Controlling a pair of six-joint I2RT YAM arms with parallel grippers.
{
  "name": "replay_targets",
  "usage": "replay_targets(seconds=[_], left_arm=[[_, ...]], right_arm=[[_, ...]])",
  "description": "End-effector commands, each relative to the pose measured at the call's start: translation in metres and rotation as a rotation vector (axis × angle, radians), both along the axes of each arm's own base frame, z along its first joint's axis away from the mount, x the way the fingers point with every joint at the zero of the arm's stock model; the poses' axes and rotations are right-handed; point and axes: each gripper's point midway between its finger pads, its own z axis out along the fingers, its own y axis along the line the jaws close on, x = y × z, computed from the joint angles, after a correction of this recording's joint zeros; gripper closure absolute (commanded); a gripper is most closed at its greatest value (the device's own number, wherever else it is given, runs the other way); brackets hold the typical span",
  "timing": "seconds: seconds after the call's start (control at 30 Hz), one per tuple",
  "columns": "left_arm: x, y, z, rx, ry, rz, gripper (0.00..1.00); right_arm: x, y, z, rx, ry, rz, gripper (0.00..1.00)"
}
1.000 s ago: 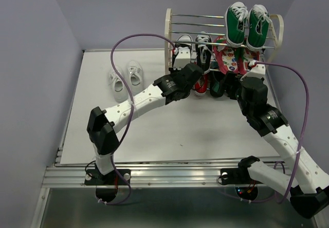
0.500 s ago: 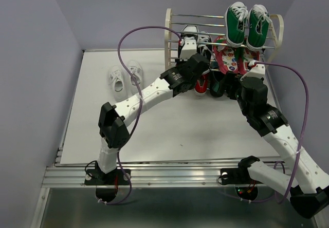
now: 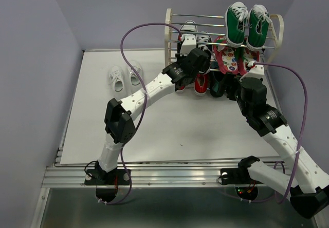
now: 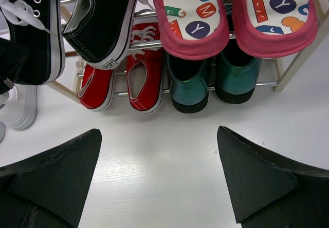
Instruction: Place and organize the shoes onto the shoe shelf
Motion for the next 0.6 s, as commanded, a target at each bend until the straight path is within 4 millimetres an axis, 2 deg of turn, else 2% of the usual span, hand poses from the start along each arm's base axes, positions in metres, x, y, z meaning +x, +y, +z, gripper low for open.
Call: replay_targets(seconds=[0.0,0.57], left_arm=[[0.018,-0.002,0.078,-0.171,-0.178,0.042,1.00],[0.033,-0.005,0.060,-0.197,-0.165,0.064,1.00]], right_arm=[[0.002,0.000,0.009,0.024,-0.033,-0.006,0.00],[0.004,0.001,0.005,0.015,-0.020,-0.006,0.00]])
